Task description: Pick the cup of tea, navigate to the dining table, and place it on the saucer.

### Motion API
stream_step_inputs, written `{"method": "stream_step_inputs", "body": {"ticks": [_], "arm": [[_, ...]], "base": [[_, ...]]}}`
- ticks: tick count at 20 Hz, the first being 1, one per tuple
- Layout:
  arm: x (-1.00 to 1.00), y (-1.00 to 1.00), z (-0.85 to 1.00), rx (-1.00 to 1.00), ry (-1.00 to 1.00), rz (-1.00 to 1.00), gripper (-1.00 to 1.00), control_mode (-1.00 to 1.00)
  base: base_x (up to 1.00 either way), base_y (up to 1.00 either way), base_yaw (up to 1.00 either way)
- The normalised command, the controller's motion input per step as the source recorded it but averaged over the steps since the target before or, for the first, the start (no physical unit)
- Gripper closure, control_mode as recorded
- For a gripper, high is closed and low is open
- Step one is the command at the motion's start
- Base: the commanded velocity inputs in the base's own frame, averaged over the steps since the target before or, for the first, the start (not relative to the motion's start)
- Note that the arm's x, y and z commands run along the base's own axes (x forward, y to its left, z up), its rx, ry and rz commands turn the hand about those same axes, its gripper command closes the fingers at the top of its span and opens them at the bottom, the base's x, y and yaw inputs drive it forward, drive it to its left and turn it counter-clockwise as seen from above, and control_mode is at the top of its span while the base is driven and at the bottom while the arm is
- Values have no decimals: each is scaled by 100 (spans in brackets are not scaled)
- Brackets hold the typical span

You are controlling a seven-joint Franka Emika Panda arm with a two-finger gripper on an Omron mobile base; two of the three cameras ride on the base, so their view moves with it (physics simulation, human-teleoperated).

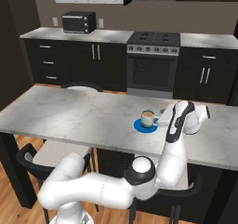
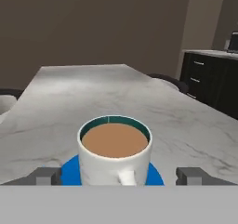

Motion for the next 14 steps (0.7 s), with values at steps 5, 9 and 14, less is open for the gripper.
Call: {"method": "stream_step_inputs", "body": {"ticks": [5, 9, 14], "arm": [[-79, -13, 82, -4, 0, -4, -100, -100], [-100, 44, 38, -12, 0, -19, -100, -100], [-100, 72, 19, -11, 0, -34, -100, -100]], "base": [[0, 0, 0], [0, 0, 0], [0, 0, 0]]}}
